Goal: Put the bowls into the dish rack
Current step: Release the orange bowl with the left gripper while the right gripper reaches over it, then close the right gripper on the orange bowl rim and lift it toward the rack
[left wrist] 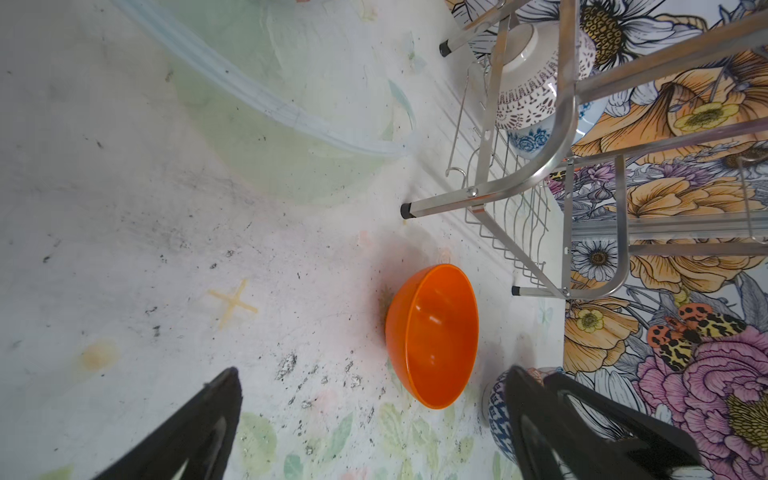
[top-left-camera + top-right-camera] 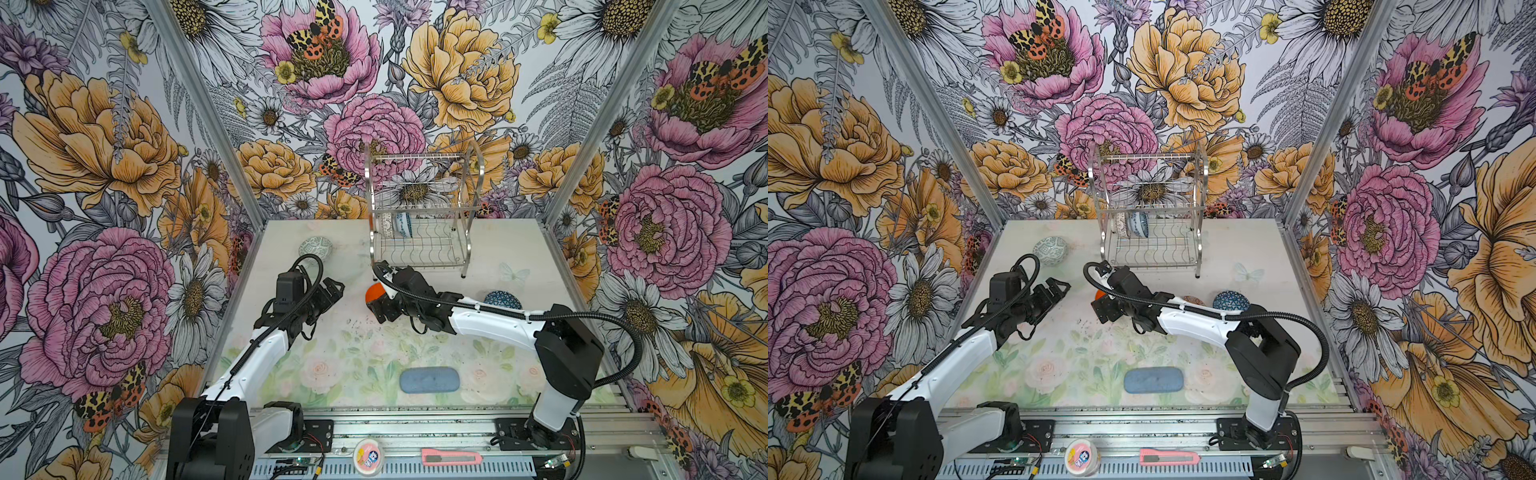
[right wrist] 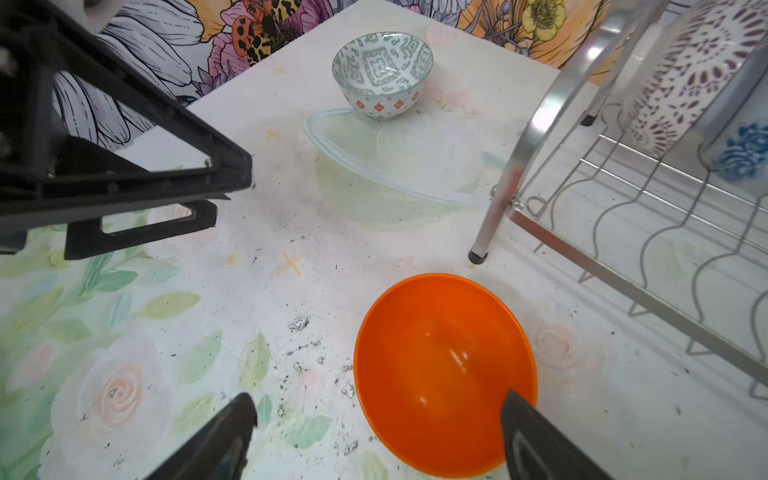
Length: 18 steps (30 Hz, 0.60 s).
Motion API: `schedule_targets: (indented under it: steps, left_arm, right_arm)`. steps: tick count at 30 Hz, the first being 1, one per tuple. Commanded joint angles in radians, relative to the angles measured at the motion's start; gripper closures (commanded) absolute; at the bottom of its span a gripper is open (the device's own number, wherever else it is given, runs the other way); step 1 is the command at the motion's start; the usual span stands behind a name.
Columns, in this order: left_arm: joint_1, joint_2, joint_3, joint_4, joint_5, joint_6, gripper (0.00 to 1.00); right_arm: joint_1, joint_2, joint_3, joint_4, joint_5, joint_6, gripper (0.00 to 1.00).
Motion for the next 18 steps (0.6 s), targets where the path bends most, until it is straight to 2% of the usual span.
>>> schedule_targets:
  steps: [1, 11, 18]
  left_arm:
    - [0.041, -0.023, -0.037, 0.082, 0.090, -0.047, 0.01]
    - [0.061, -0.029, -0.044, 0.047, 0.079, -0.016, 0.01]
    - [0.064, -0.024, -0.036, 0.042, 0.082, -0.013, 0.01]
  right_arm:
    - [0.007, 0.064, 0.067, -0.042, 0.028, -0.036, 0.09]
    - [0.023, 0.233, 0.218, -0.135, 0.041, -0.084, 0.24]
    - [0.033, 0.291, 0.272, -0.168, 0.057, -0.091, 0.38]
